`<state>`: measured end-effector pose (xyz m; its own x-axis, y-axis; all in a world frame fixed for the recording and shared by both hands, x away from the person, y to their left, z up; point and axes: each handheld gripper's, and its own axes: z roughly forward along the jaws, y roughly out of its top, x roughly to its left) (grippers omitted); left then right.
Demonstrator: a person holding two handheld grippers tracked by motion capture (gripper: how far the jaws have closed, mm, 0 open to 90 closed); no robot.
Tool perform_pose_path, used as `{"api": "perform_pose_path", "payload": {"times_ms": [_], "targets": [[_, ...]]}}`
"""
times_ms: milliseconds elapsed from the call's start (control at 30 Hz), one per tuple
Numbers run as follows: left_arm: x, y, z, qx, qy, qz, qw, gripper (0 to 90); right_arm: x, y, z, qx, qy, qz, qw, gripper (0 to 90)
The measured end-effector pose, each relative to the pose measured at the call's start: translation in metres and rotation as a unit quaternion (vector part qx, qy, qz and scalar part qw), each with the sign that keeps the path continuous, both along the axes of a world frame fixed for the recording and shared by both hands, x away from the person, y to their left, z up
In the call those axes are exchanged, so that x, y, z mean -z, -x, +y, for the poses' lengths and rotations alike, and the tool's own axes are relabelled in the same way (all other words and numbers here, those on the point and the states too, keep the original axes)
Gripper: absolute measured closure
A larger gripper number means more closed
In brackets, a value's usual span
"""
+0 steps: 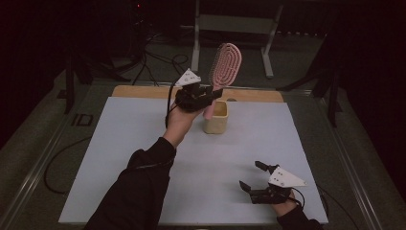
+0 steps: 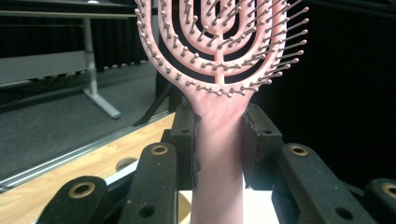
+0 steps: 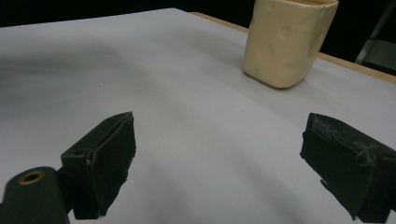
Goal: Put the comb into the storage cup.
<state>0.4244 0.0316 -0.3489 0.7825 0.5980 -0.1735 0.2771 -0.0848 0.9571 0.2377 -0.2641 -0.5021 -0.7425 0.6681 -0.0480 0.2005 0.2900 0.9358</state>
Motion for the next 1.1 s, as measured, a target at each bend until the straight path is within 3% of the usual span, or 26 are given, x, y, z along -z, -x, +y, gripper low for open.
{"api": "perform_pose_path", "payload": {"times_ms": [100,367,633,1100], "targets": [[0.0,-0.005,-0.002,0.001,0.013,0.003,0.9999,70.2,0.0,0.0,0.0,0.0,-0.001,-0.001,1.0,10.0],[0.004,-0.018,-0.006,-0.002,0.02,-0.014,0.9997,70.2,0.0,0.0,-0.001,0.0,-0.004,0.0,1.0,10.0],[0.016,-0.032,-0.01,-0.001,0.037,-0.015,0.9992,70.1,0.0,0.0,0.0,-0.004,-0.004,0.0,1.0,10.0],[0.036,-0.048,-0.018,0.004,0.032,-0.024,0.9992,70.1,0.001,0.0,0.001,-0.006,-0.008,0.004,0.9999,10.0]]}}
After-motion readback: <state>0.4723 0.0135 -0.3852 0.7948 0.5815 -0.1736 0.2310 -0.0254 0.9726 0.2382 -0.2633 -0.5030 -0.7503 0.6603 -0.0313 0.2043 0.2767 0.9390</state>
